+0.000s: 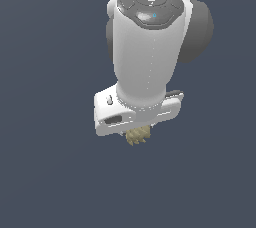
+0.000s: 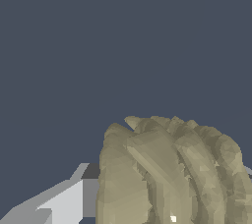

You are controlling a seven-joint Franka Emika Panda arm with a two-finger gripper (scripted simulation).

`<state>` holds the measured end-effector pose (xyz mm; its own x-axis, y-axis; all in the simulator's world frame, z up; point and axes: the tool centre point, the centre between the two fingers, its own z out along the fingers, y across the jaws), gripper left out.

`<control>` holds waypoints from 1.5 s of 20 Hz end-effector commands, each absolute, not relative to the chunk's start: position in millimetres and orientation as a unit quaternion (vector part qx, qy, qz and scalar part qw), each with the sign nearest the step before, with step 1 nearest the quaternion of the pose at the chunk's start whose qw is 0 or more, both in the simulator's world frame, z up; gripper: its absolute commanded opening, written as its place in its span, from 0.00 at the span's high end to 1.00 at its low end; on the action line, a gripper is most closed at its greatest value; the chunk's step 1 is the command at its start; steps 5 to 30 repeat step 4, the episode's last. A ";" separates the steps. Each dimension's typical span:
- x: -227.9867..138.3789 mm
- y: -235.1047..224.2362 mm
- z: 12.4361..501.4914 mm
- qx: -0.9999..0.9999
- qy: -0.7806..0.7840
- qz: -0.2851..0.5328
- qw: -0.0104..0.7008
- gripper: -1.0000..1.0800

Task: Pick up the object and move it to a goal position.

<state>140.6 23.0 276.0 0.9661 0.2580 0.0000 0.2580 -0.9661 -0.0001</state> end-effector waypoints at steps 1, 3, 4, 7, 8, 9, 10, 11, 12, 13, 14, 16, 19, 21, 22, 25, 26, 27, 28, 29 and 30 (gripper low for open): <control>142.1 23.4 277.6 -0.992 -0.130 0.000 0.000 1.00; 142.6 23.5 278.0 -0.992 -0.130 0.000 0.000 1.00; 142.6 23.5 278.0 -0.992 -0.130 0.000 0.000 1.00; 142.6 23.5 278.0 -0.992 -0.130 0.000 0.000 1.00; 142.6 23.5 278.0 -0.992 -0.130 0.000 0.000 1.00; 142.6 23.5 278.0 -0.992 -0.130 0.000 0.000 1.00; 142.6 23.5 278.0 -0.992 -0.130 0.000 0.000 1.00; 142.6 23.5 278.0 -0.992 -0.130 0.000 0.000 1.00; 142.6 23.5 278.0 -0.992 -0.130 0.000 0.000 1.00; 142.6 23.5 278.0 -0.992 -0.130 0.000 0.000 1.00; 142.6 23.5 278.0 -0.992 -0.130 0.000 0.000 1.00; 142.6 23.5 278.0 -0.992 -0.130 0.000 0.000 1.00; 142.6 23.5 278.0 -0.992 -0.130 0.000 0.000 1.00; 142.6 23.5 278.0 -0.992 -0.130 0.000 0.000 1.00; 142.6 23.5 278.0 -0.992 -0.130 0.000 0.000 1.00; 142.6 23.5 278.0 -0.992 -0.130 0.000 0.000 1.00; 142.6 23.5 278.0 -0.992 -0.130 0.000 0.000 1.00; 142.6 23.5 278.0 -0.992 -0.130 0.000 0.000 1.00; 142.6 23.5 278.0 -0.992 -0.130 0.000 0.000 1.00; 142.6 23.5 278.0 -0.992 -0.130 0.000 0.000 1.00; 142.6 23.5 278.0 -0.992 -0.130 0.000 0.000 1.00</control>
